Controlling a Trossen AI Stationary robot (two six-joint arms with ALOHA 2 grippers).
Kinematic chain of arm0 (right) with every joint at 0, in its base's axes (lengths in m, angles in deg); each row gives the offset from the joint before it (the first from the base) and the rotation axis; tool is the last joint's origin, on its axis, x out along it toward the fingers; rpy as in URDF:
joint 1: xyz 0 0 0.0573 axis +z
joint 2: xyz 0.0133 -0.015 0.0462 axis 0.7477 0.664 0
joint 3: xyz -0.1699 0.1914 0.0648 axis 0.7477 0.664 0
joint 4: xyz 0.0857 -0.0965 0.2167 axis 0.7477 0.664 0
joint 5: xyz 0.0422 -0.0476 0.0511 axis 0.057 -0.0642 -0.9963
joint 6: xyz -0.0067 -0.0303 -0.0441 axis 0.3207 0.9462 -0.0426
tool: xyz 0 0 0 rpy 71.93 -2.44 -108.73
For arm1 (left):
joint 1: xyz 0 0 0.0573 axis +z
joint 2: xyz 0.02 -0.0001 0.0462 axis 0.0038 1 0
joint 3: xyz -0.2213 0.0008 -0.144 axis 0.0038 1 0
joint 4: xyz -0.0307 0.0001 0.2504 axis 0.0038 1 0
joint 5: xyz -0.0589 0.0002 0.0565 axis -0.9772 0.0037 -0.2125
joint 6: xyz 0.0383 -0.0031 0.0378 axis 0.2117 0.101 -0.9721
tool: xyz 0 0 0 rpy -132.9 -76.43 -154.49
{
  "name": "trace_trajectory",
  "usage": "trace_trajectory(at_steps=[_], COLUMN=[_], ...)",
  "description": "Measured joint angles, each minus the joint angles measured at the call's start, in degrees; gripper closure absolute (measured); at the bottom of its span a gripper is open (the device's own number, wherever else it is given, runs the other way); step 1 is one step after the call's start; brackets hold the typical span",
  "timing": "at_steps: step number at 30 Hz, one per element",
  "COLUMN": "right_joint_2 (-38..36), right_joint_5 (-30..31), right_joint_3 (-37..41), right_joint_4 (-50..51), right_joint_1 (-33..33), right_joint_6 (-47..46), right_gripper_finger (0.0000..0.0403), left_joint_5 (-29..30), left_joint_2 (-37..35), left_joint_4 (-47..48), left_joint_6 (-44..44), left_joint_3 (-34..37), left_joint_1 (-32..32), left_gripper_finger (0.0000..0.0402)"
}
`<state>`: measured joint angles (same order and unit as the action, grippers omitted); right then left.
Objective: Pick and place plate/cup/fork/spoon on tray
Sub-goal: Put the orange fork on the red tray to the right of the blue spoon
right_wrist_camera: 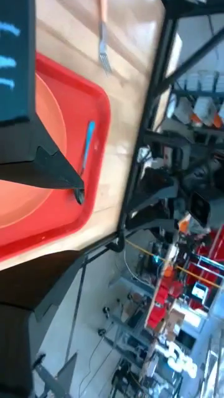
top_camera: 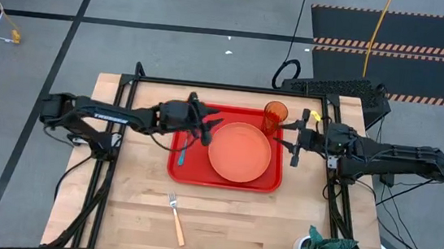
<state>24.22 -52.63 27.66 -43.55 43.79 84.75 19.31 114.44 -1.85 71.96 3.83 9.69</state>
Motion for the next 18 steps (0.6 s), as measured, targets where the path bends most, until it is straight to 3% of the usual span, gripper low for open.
trace_trajectory(at_steps=[3,5,8,13,18], right_joint_2=[1.97,4.9,13.17,30.97,47.21], right_joint_5=[1.8,5.47,7.32,7.05,-2.79], right_joint_3=[0.1,-0.73,-5.62,-25.69,-48.08], right_joint_4=[-3.29,-4.69,-5.06,12.4,31.55], right_joint_1=[0.04,0.04,-0.4,-0.31,-0.17], right_joint_6=[-2.69,-3.81,-3.15,-1.65,-12.15], right_gripper_finger=[0.0239,0.0239,0.0239,0.0239,0.0239], left_joint_5=[-0.14,-0.65,-6.07,-17.94,-18.45], left_joint_2=[-4.74,-7.36,-11.5,-15.26,-16.92], left_joint_4=[-4.12,-13.16,-25.33,-37.16,-37.53], left_joint_6=[-1.07,-2.76,-2.5,0.76,4.28], left_joint_3=[6.92,11.4,18.4,27.49,30.37], left_joint_1=[2.07,4.07,8.4,14.21,16.18], left_gripper_finger=[0.0248,0.0248,0.0248,0.0248,0.0248])
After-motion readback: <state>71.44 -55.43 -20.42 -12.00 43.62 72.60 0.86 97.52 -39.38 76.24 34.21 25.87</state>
